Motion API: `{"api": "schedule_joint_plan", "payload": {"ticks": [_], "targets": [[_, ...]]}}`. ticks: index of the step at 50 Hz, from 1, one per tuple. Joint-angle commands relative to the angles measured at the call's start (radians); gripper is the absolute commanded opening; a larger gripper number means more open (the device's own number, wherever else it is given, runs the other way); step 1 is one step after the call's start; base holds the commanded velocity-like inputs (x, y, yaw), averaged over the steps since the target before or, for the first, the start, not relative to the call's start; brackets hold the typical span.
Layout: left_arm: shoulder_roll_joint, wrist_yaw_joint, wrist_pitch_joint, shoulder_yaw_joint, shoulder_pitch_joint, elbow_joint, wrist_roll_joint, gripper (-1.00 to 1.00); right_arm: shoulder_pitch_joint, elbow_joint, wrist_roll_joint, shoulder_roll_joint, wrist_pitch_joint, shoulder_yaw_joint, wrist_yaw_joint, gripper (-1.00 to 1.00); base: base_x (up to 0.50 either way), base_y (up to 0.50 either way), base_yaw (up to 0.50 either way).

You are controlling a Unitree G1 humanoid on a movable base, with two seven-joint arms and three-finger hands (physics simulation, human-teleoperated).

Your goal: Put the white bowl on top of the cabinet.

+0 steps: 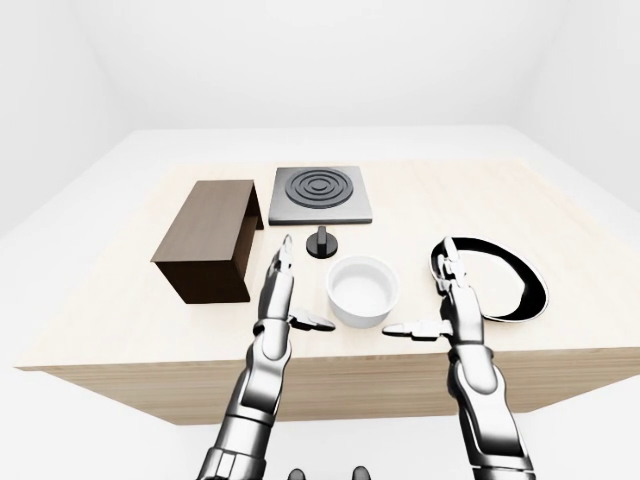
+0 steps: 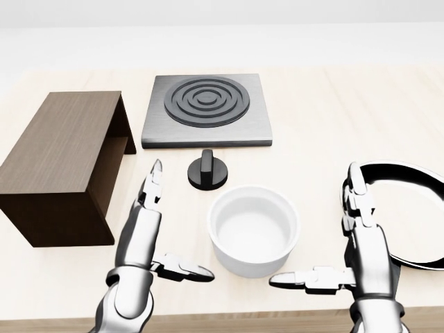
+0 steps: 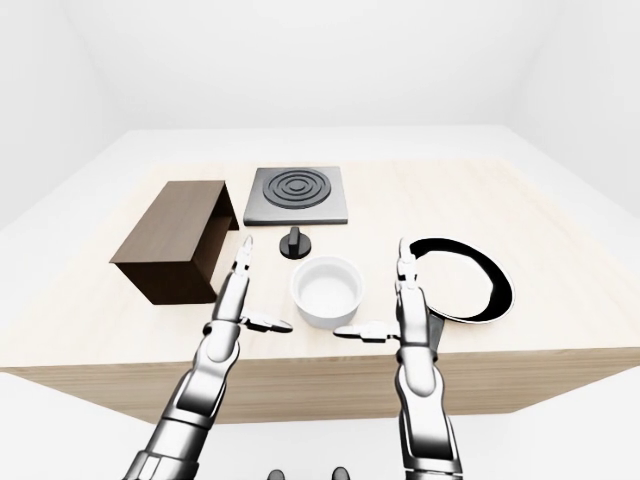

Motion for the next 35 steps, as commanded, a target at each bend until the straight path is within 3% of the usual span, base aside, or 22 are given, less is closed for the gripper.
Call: {"api": "schedule_joint_plan", "payload": {"ticks": [1, 3, 15, 23, 35], "targets": [[-0.021, -0.007, 0.000, -0.035, -0.017, 0.003, 0.104, 1.00, -0.008, -0.010, 0.015, -0.004, 0.025, -0.013, 0.015, 1.00, 0.00, 0.00, 0.00], [-0.023, -0.019, 0.000, -0.042, -0.019, -0.002, 0.125, 1.00, -0.004, -0.024, 0.026, -0.006, 0.044, -0.012, 0.033, 1.00, 0.00, 0.00, 0.00], [-0.047, -0.003, 0.000, -0.072, -0.036, 0.058, 0.207, 1.00, -0.011, -0.028, 0.033, -0.009, 0.054, -0.024, 0.039, 1.00, 0.00, 0.00, 0.00], [-0.059, 0.046, 0.000, -0.081, -0.066, 0.143, 0.284, 1.00, -0.010, -0.049, 0.044, -0.011, 0.070, -0.034, 0.044, 1.00, 0.00, 0.00, 0.00], [-0.079, 0.032, 0.000, -0.104, -0.069, 0.094, 0.386, 1.00, -0.021, -0.040, 0.044, -0.013, 0.073, -0.038, 0.037, 1.00, 0.00, 0.00, 0.00]]}}
